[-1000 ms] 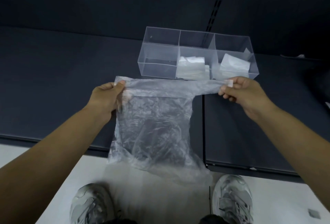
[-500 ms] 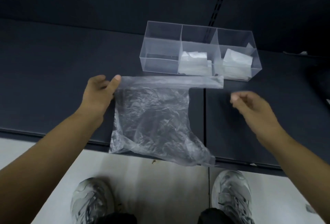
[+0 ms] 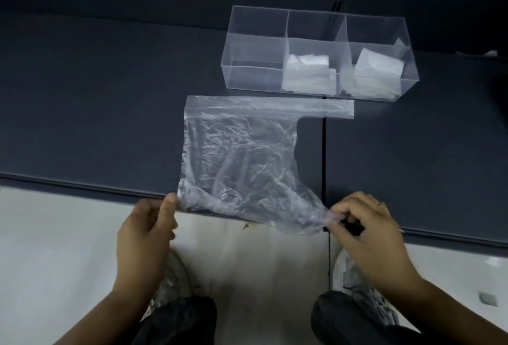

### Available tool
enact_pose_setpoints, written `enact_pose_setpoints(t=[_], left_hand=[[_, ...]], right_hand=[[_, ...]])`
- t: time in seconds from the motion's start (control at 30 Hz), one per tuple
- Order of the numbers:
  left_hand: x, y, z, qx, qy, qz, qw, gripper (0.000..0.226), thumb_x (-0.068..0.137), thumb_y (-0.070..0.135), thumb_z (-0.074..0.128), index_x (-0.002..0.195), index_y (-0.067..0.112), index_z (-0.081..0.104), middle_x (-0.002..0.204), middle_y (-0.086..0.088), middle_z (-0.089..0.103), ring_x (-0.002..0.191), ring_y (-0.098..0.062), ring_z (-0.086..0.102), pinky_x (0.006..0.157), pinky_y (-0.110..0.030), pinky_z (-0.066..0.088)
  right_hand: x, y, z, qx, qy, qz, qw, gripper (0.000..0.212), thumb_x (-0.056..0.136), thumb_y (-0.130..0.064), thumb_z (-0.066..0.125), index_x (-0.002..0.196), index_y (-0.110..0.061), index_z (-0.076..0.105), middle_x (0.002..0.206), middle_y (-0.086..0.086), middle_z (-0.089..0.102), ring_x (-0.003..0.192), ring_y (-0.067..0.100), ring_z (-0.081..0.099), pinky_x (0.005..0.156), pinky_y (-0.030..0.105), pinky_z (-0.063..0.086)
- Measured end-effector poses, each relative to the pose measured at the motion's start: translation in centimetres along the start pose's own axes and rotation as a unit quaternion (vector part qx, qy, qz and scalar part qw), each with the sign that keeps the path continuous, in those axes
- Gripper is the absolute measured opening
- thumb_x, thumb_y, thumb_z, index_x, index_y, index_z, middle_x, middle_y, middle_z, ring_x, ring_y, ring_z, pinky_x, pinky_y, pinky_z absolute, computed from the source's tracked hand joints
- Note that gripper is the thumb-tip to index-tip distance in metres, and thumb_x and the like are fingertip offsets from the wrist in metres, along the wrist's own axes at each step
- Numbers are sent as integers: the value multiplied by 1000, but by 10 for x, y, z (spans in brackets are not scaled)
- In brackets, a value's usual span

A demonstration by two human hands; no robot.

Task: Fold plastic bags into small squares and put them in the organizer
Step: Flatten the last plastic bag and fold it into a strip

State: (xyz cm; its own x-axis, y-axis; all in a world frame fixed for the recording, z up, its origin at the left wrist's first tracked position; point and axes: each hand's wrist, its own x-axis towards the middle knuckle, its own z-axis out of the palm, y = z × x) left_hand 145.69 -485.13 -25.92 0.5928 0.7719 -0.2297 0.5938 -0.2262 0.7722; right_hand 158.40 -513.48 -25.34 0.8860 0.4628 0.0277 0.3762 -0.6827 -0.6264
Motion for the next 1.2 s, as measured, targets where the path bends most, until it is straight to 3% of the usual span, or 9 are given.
enact_pose_setpoints(t=[0.07, 0.13, 0.27, 0.43, 0.53, 0.67, 0.83, 1.0, 1.2], left_hand=[[4, -1, -1, -60, -101, -134, 984, 56, 83, 64, 53, 77, 10, 69, 66, -1, 71, 53, -12, 64, 54, -31, 45], [8, 4, -2, -153, -199, -284, 925, 62, 74, 65, 57, 90, 6, 71, 80, -10, 75, 61, -19, 69, 52, -26, 48], [17, 11, 2, -250, -223, -364, 869, 55, 63, 48, 71, 94, 2, 69, 78, -7, 74, 60, -13, 69, 44, -18, 50], [17, 12, 1, -275, -208, -358, 868, 35, 64, 35, 74, 87, 8, 71, 69, -4, 71, 59, -11, 69, 45, -16, 50], [17, 10, 1, -299, -200, -356, 863, 19, 77, 27, 72, 84, 10, 70, 63, -1, 66, 55, -9, 66, 45, -15, 49], [13, 4, 3, -311, -171, -314, 881, 14, 87, 19, 66, 83, 6, 68, 61, -4, 62, 52, -11, 62, 45, -16, 49], [2, 0, 3, -282, -106, -213, 929, 18, 87, 18, 66, 73, 7, 71, 63, -9, 66, 55, -15, 63, 47, -19, 50], [-1, 7, 4, -251, -75, -151, 953, 21, 90, 17, 63, 74, 4, 68, 61, -8, 67, 55, -16, 63, 50, -18, 52], [10, 20, 1, -198, -100, -125, 967, 36, 87, 43, 63, 71, 12, 69, 61, -12, 65, 49, -21, 60, 43, -24, 48]], right_hand=[[4, 3, -5, 32, 35, -2, 999, 14, 79, -13, 73, 77, -25, 65, 74, -13, 55, 64, 12, 49, 61, 27, 40], [8, 3, -9, 39, 62, -7, 997, 17, 79, -11, 73, 82, -27, 68, 65, -9, 57, 59, 14, 51, 57, 25, 40], [11, 0, -15, 109, 70, -9, 992, 14, 82, -23, 65, 89, -35, 67, 65, -8, 65, 58, 5, 62, 55, 12, 46], [14, 3, -19, 143, 65, 20, 987, 20, 83, -25, 61, 96, -40, 64, 95, -36, 66, 89, -12, 65, 81, 2, 44], [14, 13, -19, 224, 31, 65, 972, 21, 92, -17, 57, 100, -33, 68, 101, -20, 72, 96, 1, 67, 86, 12, 49], [19, 15, -24, 401, 54, 178, 897, 28, 100, -25, 47, 95, -15, 73, 97, 9, 74, 89, 22, 72, 79, 29, 58], [26, 19, -22, 419, 128, 279, 855, 8, 86, -6, 67, 92, -7, 70, 81, 10, 74, 74, 16, 72, 72, 24, 59], [29, 26, -20, 380, 182, 280, 863, 14, 83, -2, 69, 90, -13, 64, 69, 1, 71, 66, 11, 68, 62, 18, 55], [33, 35, -25, 295, 111, 240, 918, 17, 85, -5, 68, 92, -21, 64, 72, -1, 71, 61, 6, 64, 55, 14, 51]])
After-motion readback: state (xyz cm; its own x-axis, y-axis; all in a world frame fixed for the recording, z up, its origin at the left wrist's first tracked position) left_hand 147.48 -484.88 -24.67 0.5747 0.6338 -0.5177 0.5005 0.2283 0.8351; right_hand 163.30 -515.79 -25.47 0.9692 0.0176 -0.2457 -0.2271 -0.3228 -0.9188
